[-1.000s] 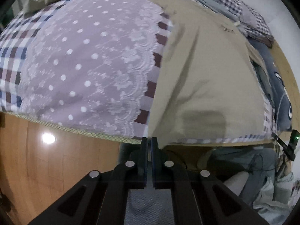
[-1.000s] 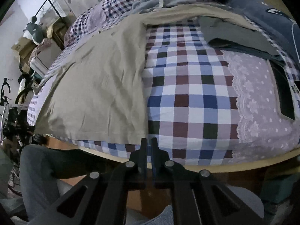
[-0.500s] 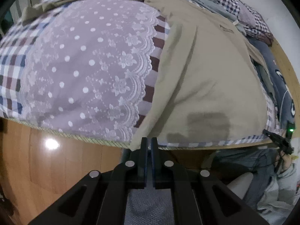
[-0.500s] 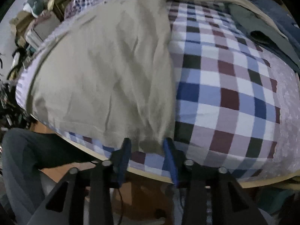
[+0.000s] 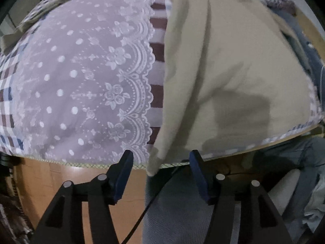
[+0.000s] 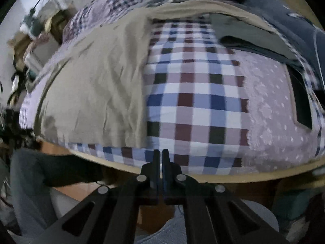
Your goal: Fold clothes
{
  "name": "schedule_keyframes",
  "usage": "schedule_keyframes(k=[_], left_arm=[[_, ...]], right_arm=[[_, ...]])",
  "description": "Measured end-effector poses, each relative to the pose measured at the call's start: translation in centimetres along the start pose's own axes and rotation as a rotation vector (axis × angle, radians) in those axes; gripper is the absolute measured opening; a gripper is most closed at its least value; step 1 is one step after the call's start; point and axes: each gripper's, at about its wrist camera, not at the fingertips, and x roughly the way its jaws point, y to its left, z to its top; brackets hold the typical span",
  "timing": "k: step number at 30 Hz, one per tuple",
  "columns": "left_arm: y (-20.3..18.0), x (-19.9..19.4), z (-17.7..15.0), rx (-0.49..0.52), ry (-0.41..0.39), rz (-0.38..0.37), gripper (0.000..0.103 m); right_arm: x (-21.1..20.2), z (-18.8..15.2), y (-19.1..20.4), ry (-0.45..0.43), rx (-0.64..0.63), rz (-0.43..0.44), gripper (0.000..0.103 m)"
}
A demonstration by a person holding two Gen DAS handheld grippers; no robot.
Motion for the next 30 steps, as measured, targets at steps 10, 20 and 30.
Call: schedule_keyframes(k=[10,20,30], left_arm=[[1.0,-1.4,-0.4,-0.045,-0.042,-0.039,0.002],[1.9,-4.5,-1.5,-0.061,-0.077,-0.125,0.002],[4.9,-8.2,-2.6,-0.170,-0.157,-0.336,0.002]], right_arm=[[4.4,1.4,3.5,0.078,-0.069,0.028,0.043],[9.0,1.9,6.4,0.137,-0.150,-0.009,0.000],[-1.6,1.5,3.9,-0.030,-0.092,0.059,0.000]])
